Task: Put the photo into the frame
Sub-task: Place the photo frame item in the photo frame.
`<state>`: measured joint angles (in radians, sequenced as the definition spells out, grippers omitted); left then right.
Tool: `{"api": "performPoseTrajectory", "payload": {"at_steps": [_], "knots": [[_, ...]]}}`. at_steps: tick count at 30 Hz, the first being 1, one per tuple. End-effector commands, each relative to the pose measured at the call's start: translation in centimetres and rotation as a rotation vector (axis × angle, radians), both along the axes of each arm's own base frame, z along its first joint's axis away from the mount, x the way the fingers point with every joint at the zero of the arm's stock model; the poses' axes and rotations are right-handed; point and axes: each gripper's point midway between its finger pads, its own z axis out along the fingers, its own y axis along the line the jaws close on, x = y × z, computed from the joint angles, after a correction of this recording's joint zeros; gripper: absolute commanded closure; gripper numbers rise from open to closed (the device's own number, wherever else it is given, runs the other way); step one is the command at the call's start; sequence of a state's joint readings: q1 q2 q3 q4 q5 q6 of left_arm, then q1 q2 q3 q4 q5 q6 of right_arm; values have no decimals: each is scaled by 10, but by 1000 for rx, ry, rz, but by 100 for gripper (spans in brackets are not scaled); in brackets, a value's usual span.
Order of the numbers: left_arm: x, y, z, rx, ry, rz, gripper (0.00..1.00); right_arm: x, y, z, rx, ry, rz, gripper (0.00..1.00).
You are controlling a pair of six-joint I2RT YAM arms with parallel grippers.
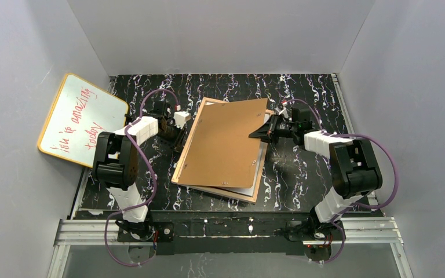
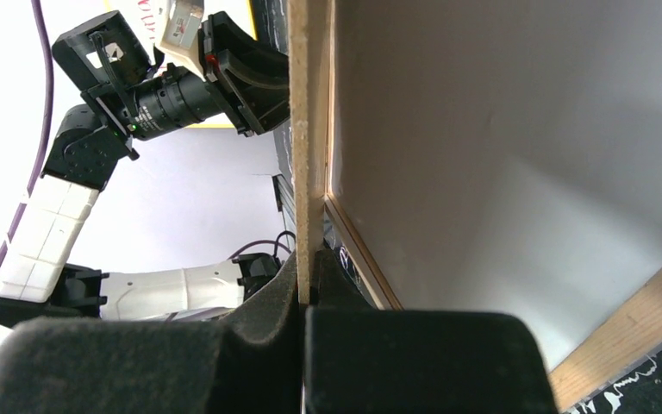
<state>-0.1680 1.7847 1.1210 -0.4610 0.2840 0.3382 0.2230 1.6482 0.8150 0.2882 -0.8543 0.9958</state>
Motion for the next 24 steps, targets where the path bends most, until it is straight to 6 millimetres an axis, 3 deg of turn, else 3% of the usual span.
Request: {"api": "performPoseTrajectory", "payload": {"at_steps": [1, 15, 24], "knots": [[-32, 1, -11, 20, 131, -23, 67, 17, 4, 27, 35, -126, 29, 99], [-31, 0, -10, 22, 137, -34, 69, 34, -12, 34, 45, -157, 2, 99], [-32, -5, -11, 6, 148, -37, 70, 34, -10, 23, 52, -129, -1, 99]]}}
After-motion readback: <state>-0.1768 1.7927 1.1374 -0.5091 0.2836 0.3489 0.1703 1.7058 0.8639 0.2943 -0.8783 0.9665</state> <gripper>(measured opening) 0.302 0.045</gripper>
